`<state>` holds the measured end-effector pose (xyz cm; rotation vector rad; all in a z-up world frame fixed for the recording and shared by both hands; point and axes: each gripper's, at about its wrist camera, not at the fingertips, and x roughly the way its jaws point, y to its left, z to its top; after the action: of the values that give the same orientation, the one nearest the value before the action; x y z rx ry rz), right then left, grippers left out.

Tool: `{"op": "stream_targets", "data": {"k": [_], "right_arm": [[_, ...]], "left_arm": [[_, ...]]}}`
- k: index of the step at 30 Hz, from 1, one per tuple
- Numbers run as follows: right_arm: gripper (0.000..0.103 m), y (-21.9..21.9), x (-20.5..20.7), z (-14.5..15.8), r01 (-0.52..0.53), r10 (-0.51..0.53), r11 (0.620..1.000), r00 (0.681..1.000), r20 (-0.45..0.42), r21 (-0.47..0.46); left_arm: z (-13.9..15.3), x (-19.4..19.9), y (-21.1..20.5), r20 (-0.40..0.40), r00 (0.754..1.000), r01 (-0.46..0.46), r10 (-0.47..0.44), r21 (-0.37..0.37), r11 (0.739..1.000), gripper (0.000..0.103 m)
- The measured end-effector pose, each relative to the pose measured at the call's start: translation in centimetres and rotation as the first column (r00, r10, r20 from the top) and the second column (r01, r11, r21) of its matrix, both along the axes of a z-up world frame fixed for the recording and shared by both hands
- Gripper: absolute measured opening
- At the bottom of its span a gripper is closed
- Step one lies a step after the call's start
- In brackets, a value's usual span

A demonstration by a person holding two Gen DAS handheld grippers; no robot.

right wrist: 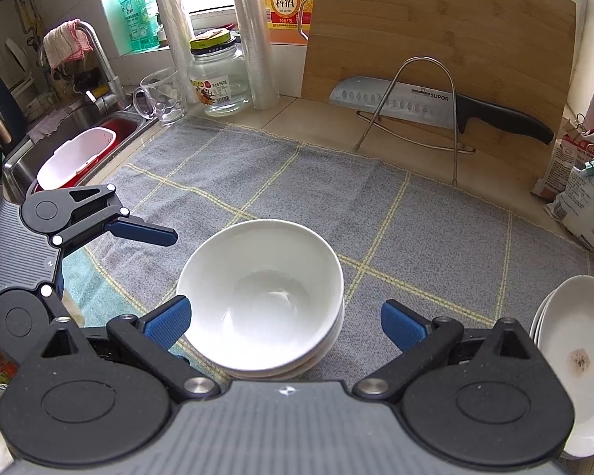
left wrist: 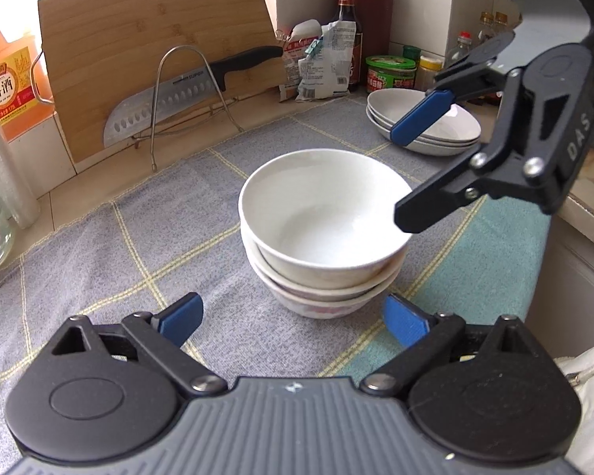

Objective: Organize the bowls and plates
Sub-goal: 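Grip the three-bowl stack from opposite sides with both tools, then lift and carry the bowl stack with both tools toward the plate stack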

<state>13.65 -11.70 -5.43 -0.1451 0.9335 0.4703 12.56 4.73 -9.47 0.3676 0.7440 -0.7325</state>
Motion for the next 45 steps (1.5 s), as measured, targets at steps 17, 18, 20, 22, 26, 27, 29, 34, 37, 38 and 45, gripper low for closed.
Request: {"op": "stream_targets", "data": {"k": [17,18,20,22,26,27,29,34,37,38,45], "right_arm": [[0.103,-0.7,-1.9,-7.2,-0.116,0.114,0.980,0.993,-0.020,-0.163],[0.103,-0.9,-1.7,-7.7,-0.133,0.131,0.977,0.991,-0.023,-0.165],[0.103,-1.1,-1.2,-8.3,-0.160,0.160,0.972,0.987,-0.018,-0.174],[0.103,-1.4,-0.6,-8.7,-0.202,0.202,0.966,0.979,-0.017,-0.159],[0.103,-1.6,0.5,-9.0,-0.285,0.286,0.950,0.958,-0.009,-0.126],[0.103,-1.6,0.8,-9.1,-0.308,0.309,0.943,0.951,-0.010,-0.123],[0.103,-1.5,1.2,-9.3,-0.350,0.350,0.929,0.936,-0.021,-0.118],[0.103,-1.5,1.0,-9.5,-0.412,0.414,0.901,0.910,-0.011,-0.133],[0.103,-1.6,0.9,-9.5,-0.411,0.415,0.902,0.910,-0.004,-0.131],[0.103,-1.7,0.8,-9.6,-0.409,0.413,0.903,0.911,0.001,-0.130],[0.103,-1.3,0.7,-9.4,-0.352,0.352,0.925,0.935,-0.026,-0.144]], "left_arm": [[-3.6,0.6,-2.9,-0.100,0.995,-0.006,0.018,0.120,0.993,0.097],[-3.7,0.6,-3.1,-0.106,0.994,-0.018,0.031,0.124,0.992,0.097],[-3.5,0.6,-3.4,-0.107,0.992,-0.049,0.063,0.134,0.990,0.097],[-3.1,0.5,-4.1,-0.094,0.991,-0.080,0.095,0.148,0.986,0.097],[-3.1,0.8,-4.8,-0.099,0.986,-0.115,0.131,0.153,0.982,0.097],[-3.3,0.8,-5.0,-0.105,0.986,-0.115,0.132,0.155,0.981,0.097],[-3.5,0.7,-5.4,-0.097,0.987,-0.110,0.126,0.164,0.980,0.097],[-4.2,1.2,-5.3,-0.138,0.984,-0.094,0.114,0.143,0.985,0.102],[-4.3,1.6,-4.7,-0.135,0.989,-0.051,0.067,0.120,0.992,0.103],[-4.3,1.7,-4.6,-0.131,0.990,-0.029,0.044,0.116,0.993,0.103],[-4.7,2.4,-3.9,-0.088,0.991,0.112,-0.105,0.077,0.991,0.103]]}}
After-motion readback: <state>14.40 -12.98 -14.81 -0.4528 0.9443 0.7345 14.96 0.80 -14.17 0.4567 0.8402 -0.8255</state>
